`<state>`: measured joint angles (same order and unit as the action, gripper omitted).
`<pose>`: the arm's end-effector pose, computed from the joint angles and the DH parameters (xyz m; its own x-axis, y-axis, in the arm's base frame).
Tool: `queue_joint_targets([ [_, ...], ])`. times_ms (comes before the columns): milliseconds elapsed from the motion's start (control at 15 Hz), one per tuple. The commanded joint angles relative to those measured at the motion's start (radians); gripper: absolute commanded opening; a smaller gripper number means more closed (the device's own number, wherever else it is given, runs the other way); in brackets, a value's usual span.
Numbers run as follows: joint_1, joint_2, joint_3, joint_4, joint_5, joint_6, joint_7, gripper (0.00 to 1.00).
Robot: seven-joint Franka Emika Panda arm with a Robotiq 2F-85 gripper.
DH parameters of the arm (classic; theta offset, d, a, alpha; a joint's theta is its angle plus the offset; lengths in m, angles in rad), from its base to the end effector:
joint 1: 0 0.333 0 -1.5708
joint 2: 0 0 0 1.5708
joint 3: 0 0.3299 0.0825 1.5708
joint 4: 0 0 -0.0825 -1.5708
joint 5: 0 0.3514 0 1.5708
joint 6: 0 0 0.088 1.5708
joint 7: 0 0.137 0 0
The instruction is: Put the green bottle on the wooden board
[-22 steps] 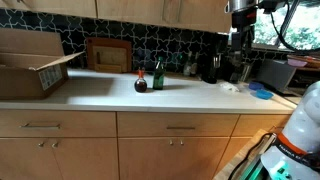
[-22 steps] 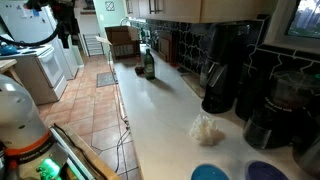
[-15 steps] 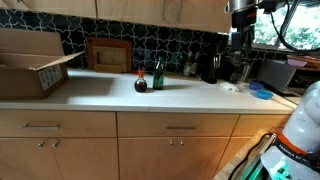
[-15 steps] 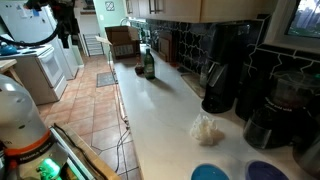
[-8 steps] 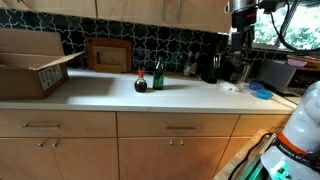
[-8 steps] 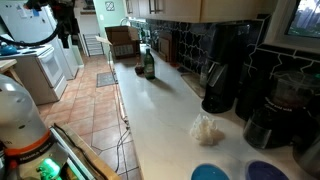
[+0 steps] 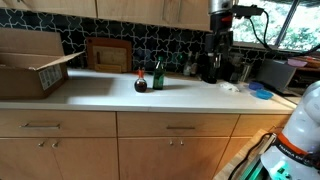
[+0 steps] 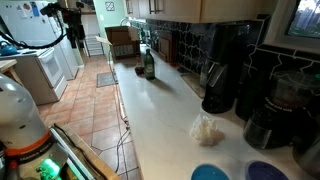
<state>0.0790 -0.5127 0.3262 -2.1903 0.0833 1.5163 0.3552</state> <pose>0.2995 0.1635 0.5445 0.9895 -0.0168 -0.1439 0.0026 -0.9910 0.1335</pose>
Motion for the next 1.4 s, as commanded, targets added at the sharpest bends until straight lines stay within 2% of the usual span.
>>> queue_joint_targets([
  [0,-0.003,0.168,0.009,0.084,0.066,0.143,0.159,1.00],
  [133,-0.004,0.234,0.005,0.108,0.060,0.284,0.224,1.00],
  [333,-0.010,0.325,0.002,0.142,-0.036,0.514,0.321,1.00],
  [400,-0.009,0.362,-0.004,0.165,-0.064,0.554,0.345,1.00],
  [600,-0.010,0.441,-0.021,0.216,-0.245,0.660,0.445,1.00],
  [800,0.004,0.515,-0.046,0.282,-0.456,0.647,0.588,1.00],
  [933,0.028,0.576,-0.063,0.351,-0.544,0.573,0.727,1.00],
  [1200,0.093,0.692,-0.102,0.485,-0.565,0.454,0.947,1.00],
  [1333,0.123,0.744,-0.125,0.552,-0.535,0.436,1.044,1.00],
])
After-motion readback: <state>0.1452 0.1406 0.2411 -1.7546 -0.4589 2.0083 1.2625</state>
